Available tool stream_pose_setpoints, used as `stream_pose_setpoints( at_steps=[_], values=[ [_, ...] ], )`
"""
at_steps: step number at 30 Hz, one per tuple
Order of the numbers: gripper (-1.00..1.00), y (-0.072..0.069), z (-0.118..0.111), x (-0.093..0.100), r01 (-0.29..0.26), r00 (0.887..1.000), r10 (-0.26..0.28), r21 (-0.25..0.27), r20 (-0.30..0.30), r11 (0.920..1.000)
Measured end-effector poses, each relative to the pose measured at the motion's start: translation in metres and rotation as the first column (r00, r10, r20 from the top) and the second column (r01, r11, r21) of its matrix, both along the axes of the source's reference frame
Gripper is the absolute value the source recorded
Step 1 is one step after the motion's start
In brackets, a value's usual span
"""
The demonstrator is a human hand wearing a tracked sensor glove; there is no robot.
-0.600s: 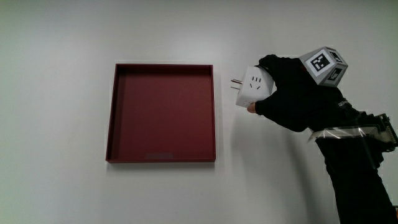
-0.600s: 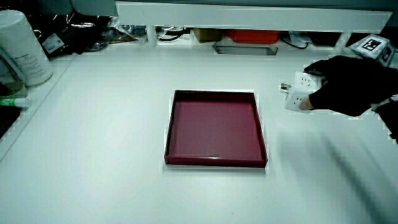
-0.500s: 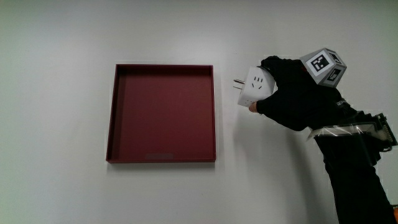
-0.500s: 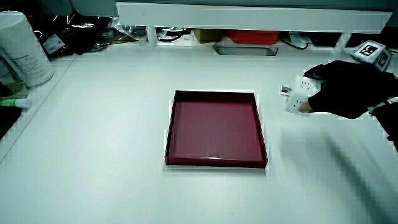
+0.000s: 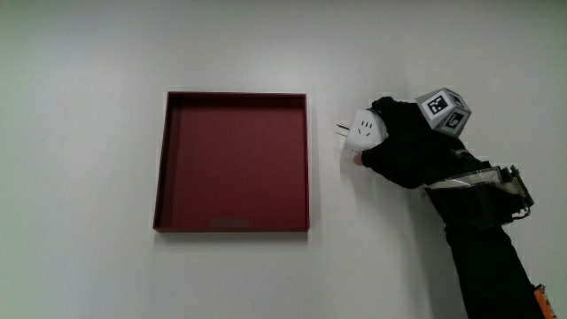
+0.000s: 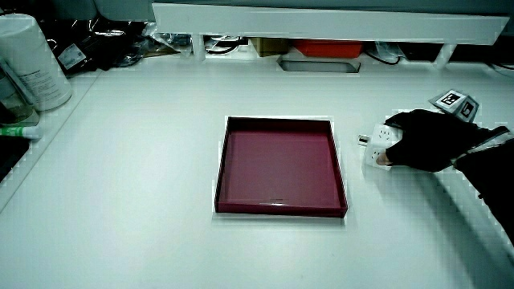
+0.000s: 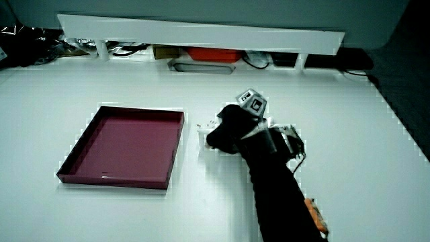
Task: Place socket
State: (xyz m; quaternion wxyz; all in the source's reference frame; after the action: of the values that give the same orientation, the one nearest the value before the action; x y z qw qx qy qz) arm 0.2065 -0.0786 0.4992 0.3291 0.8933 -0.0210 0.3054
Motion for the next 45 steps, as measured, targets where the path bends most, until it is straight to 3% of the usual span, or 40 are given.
stream_pose_setpoints(
  at_steps=[17, 22, 23, 24, 26, 27, 28, 29, 31, 34, 36, 41, 45],
  values=[
    [0.0, 0.002, 0.014, 0.003, -0.023, 1.0, 0.025, -0.07, 0.019, 0.9972],
    [-0.29, 0.004, 0.014, 0.005, 0.006, 1.0, -0.005, -0.101, 0.013, 0.9949],
    [-0.35, 0.005, 0.012, 0.005, 0.018, 0.998, -0.008, -0.179, 0.057, 0.9837],
    [-0.41, 0.005, 0.01, 0.008, 0.017, 1.0, -0.017, -0.099, 0.002, 0.995],
    [-0.53, 0.01, -0.005, 0.008, 0.04, 0.999, -0.04, -0.072, 0.004, 0.9966],
    [-0.59, 0.012, -0.008, 0.009, 0.058, 0.998, -0.058, -0.066, -0.003, 0.9962],
    [-0.65, 0.015, -0.019, 0.007, 0.059, 0.998, -0.057, -0.133, 0.016, 0.9894],
    [-0.71, 0.017, -0.024, 0.008, 0.088, 0.996, -0.088, -0.049, -0.004, 0.9949],
    [-0.82, 0.023, -0.034, 0.008, 0.129, 0.991, -0.13, -0.038, -0.029, 0.9909],
    [-1.0, 0.031, -0.054, 0.007, 0.151, 0.986, -0.151, -0.008, -0.077, 0.9886],
    [-1.0, 0.035, -0.068, 0.004, 0.17, 0.98, -0.169, 0.001, -0.104, 0.9855],
    [-1.0, 0.044, -0.095, -0.009, 0.248, 0.951, -0.236, 0.038, -0.199, 0.968],
    [-1.0, 0.052, -0.105, -0.01, 0.274, 0.929, -0.258, 0.026, -0.264, 0.9613]
  ],
)
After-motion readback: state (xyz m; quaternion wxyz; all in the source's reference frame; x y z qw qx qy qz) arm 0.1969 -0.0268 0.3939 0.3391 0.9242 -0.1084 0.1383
